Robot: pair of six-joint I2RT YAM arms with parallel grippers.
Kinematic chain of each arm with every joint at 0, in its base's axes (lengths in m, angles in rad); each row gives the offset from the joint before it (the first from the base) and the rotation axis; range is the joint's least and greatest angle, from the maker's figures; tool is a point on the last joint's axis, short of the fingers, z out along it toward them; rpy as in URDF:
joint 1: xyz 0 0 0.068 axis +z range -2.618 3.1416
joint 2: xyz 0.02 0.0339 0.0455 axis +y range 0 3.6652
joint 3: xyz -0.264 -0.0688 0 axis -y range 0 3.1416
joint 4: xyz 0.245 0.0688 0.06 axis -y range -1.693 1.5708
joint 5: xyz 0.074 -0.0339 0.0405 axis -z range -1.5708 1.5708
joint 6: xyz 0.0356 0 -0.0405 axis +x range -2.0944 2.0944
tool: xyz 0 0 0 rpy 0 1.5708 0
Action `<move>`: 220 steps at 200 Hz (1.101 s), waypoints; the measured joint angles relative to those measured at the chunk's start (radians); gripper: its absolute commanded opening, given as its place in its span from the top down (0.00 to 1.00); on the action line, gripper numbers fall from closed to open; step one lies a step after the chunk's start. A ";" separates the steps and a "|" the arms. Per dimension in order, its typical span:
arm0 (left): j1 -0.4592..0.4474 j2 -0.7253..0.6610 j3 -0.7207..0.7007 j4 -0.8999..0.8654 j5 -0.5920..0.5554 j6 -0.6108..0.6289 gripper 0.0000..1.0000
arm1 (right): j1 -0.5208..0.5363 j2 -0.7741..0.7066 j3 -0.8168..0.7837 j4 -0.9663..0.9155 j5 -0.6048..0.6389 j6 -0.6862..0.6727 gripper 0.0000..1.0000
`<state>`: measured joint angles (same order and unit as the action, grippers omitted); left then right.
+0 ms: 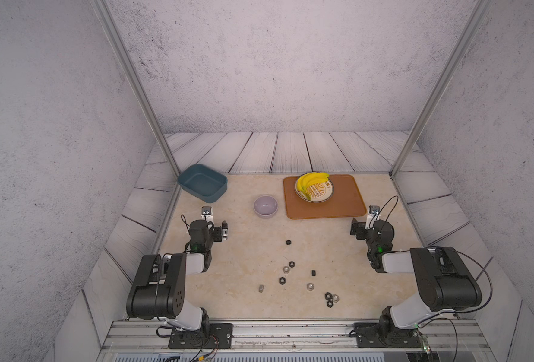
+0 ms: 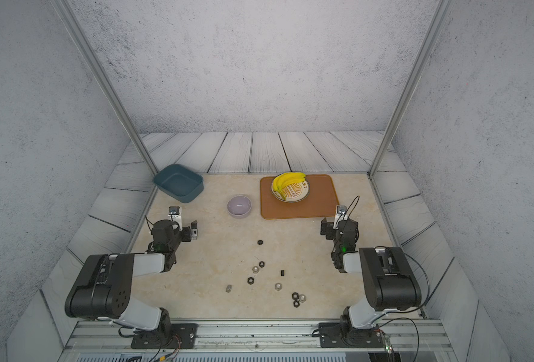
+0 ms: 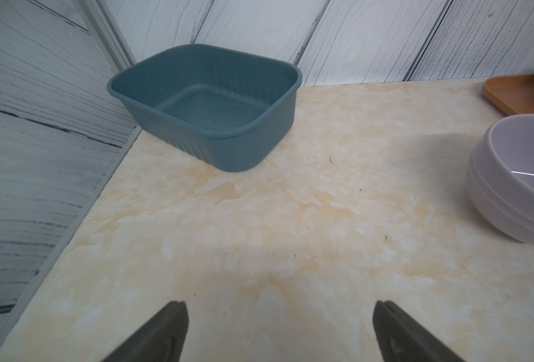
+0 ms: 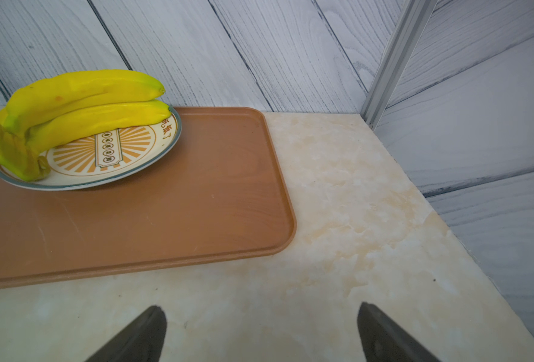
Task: Put the nuts on the desktop into the storage box
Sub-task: Pick up the storage box at the corner of the board.
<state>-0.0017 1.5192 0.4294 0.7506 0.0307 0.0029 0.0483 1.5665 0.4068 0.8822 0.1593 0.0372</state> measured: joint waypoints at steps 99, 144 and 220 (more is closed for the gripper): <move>0.002 -0.271 0.257 -0.493 0.122 0.033 0.02 | 0.000 -0.591 0.166 -0.591 0.036 0.069 0.01; 0.002 -0.341 0.530 -0.941 0.298 0.185 0.02 | -0.002 -0.767 0.368 -0.935 0.001 0.185 0.01; 0.002 -0.341 0.728 -1.263 0.351 0.241 0.02 | -0.002 -0.958 0.318 -1.040 -0.193 0.280 0.01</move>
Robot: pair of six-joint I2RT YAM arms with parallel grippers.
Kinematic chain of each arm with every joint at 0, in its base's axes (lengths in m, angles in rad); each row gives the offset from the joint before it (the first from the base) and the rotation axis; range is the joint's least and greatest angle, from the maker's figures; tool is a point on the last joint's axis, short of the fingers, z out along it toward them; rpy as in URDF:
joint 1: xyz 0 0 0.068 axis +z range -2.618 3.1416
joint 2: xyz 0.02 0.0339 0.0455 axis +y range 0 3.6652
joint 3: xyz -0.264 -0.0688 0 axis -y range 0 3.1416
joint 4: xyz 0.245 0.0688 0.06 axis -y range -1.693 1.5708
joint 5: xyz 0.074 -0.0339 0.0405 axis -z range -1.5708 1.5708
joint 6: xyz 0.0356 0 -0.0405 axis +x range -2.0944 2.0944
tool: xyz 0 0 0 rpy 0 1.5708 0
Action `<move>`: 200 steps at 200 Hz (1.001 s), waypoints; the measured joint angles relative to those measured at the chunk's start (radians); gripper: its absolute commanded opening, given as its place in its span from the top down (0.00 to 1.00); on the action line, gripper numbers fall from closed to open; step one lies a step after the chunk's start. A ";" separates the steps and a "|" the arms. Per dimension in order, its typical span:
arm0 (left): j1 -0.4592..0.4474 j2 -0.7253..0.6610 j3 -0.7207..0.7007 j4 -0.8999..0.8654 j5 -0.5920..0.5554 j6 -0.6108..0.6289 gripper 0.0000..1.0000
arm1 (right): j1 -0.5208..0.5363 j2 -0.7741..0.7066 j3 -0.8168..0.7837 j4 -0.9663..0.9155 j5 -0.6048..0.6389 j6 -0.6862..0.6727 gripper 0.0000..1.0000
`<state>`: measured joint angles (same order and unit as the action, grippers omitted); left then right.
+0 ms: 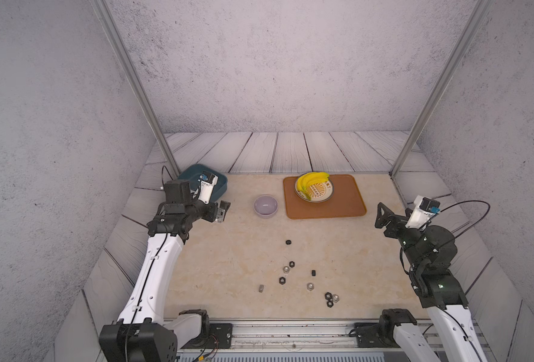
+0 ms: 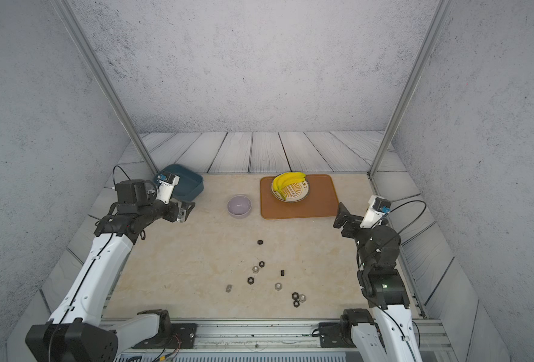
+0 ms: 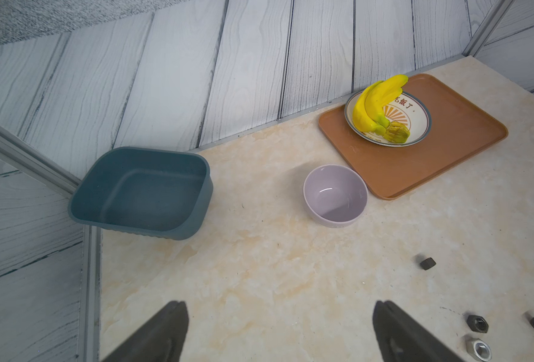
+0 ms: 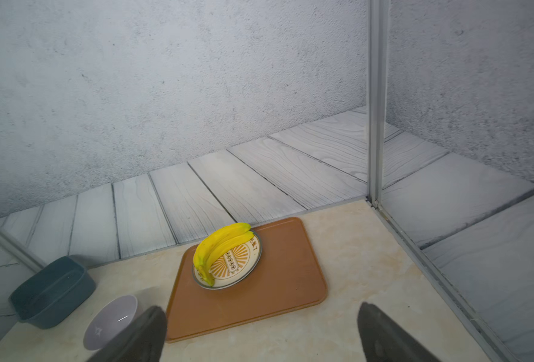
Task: Put the nuts on the desktop into the storage box
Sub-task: Pick up the storage box at the corner of the board.
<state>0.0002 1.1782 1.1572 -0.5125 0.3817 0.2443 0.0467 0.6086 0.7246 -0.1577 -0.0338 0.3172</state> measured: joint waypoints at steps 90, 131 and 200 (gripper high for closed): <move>0.053 0.309 0.145 -0.063 -0.014 0.046 0.02 | 0.095 0.267 0.003 0.001 -0.304 0.008 0.01; 0.076 0.444 0.232 -0.057 -0.035 0.064 0.02 | 0.239 0.387 0.003 0.090 -0.343 0.037 0.01; 0.083 0.737 0.439 -0.056 -0.044 0.145 0.00 | 0.423 0.605 0.018 0.255 -0.402 0.088 0.01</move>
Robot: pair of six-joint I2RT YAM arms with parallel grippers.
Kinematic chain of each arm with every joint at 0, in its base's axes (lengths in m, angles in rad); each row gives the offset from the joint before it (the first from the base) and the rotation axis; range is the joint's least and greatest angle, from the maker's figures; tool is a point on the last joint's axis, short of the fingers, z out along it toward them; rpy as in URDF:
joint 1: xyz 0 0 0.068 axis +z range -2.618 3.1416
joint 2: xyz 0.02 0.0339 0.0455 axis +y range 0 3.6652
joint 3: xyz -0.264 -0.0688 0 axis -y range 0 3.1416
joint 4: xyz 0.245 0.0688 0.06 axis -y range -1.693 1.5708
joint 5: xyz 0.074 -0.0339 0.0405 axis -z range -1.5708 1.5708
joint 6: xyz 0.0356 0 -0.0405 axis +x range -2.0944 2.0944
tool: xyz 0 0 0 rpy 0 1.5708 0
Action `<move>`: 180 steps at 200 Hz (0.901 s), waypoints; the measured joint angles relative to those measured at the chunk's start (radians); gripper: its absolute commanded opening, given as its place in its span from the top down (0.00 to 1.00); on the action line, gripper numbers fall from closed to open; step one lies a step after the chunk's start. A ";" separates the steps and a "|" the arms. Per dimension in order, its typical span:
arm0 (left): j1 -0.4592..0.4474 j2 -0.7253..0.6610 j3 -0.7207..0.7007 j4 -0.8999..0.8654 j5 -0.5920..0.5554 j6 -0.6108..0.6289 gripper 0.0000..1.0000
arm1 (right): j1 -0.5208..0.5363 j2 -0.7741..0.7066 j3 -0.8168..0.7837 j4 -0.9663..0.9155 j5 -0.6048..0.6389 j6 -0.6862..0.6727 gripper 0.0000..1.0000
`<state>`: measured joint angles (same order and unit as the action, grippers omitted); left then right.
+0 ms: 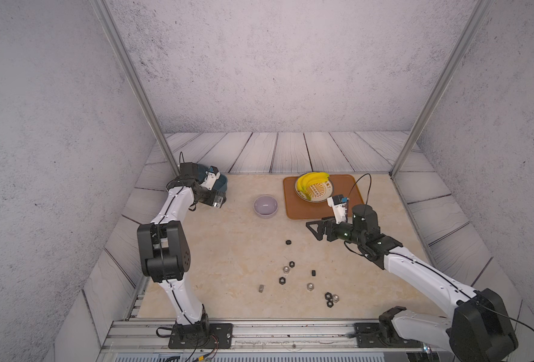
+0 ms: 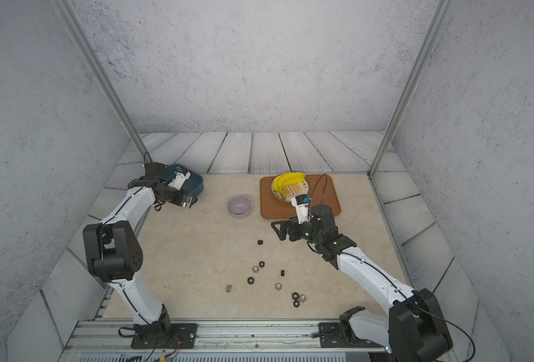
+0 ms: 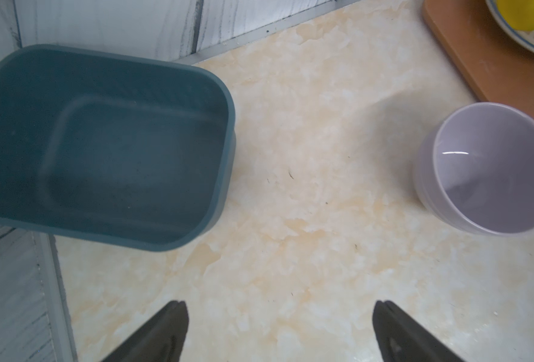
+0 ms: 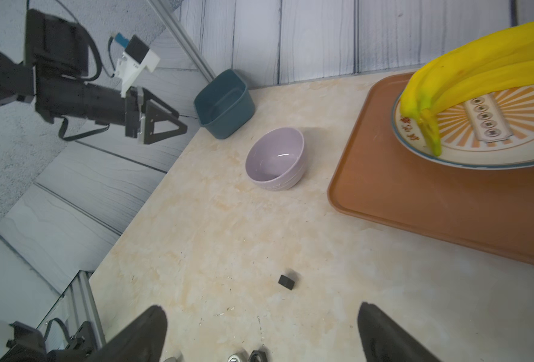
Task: Put the nuts on the desktop into the storage box
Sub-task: Pick up the storage box at the corner of the board.
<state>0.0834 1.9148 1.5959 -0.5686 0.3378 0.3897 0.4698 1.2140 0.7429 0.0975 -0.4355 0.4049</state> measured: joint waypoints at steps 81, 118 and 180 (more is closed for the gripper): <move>0.001 0.305 0.325 -0.068 -0.053 0.021 0.39 | 0.074 0.063 0.036 0.032 -0.008 -0.002 0.01; 0.002 0.403 0.394 -0.121 -0.065 0.031 0.51 | 0.092 0.077 0.037 0.032 -0.008 -0.005 0.01; 0.003 0.415 0.399 -0.170 -0.049 0.039 0.87 | 0.115 0.098 0.037 0.032 -0.008 -0.004 0.01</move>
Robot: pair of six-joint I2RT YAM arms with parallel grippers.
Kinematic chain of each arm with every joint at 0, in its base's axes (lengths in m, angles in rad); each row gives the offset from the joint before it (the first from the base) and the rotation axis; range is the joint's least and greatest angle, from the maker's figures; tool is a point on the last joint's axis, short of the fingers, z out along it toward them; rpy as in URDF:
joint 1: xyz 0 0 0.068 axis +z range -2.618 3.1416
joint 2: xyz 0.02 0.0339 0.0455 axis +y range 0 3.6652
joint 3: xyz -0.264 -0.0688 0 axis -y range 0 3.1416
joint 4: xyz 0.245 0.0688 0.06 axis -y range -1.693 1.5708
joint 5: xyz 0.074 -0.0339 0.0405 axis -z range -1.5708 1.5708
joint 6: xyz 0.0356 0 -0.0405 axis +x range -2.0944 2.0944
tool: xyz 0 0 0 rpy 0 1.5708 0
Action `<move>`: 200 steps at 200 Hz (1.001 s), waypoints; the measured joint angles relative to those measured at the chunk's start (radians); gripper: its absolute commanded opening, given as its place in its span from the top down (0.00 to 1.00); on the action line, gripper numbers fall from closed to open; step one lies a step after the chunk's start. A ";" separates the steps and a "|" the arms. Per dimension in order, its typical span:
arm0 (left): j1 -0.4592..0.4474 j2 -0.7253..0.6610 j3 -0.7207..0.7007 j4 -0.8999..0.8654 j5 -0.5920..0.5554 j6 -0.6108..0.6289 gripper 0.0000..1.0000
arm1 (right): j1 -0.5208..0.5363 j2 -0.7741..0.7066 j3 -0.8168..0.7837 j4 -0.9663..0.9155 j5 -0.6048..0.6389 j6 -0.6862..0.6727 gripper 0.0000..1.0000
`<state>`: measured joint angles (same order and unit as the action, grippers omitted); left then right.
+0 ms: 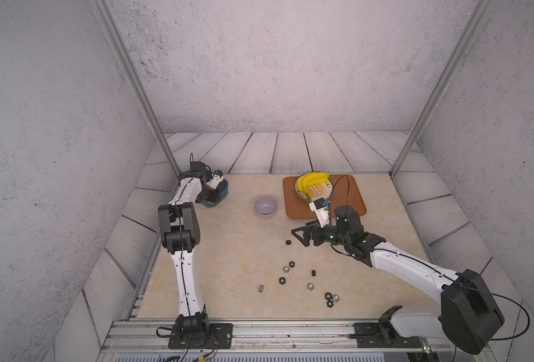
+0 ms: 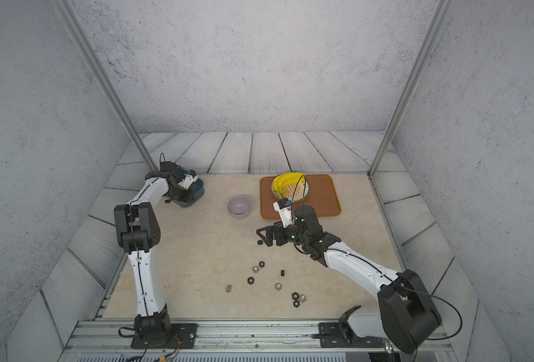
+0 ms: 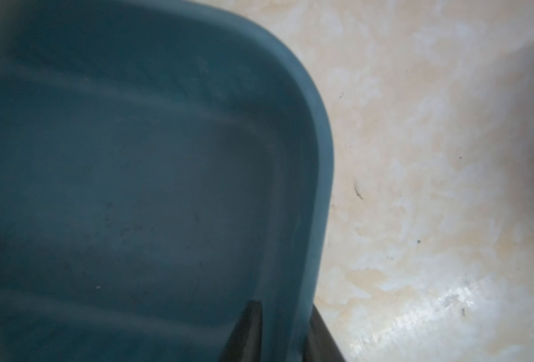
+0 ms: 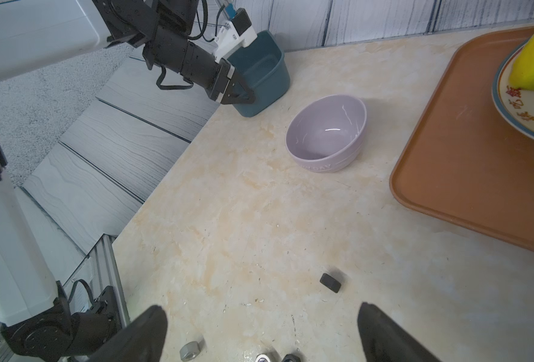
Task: Put the nuts on the desktop into the storage box
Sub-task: Pick up the storage box at the corner of the board.
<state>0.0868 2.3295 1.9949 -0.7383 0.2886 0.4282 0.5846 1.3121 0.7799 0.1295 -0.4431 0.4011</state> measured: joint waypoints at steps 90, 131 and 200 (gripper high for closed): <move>0.001 -0.106 -0.098 -0.021 0.016 0.046 1.00 | 0.005 -0.014 0.001 -0.018 0.008 0.000 0.01; -0.010 -0.293 -0.238 -0.045 0.053 0.061 1.00 | 0.005 -0.052 0.014 -0.073 0.017 -0.005 0.01; -0.085 -0.719 -0.486 -0.044 0.127 0.069 1.00 | 0.005 -0.078 0.171 -0.339 0.098 -0.076 0.00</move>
<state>0.0017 1.6104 1.5093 -0.7822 0.4152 0.4969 0.5892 1.2339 0.9508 -0.2092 -0.3454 0.3256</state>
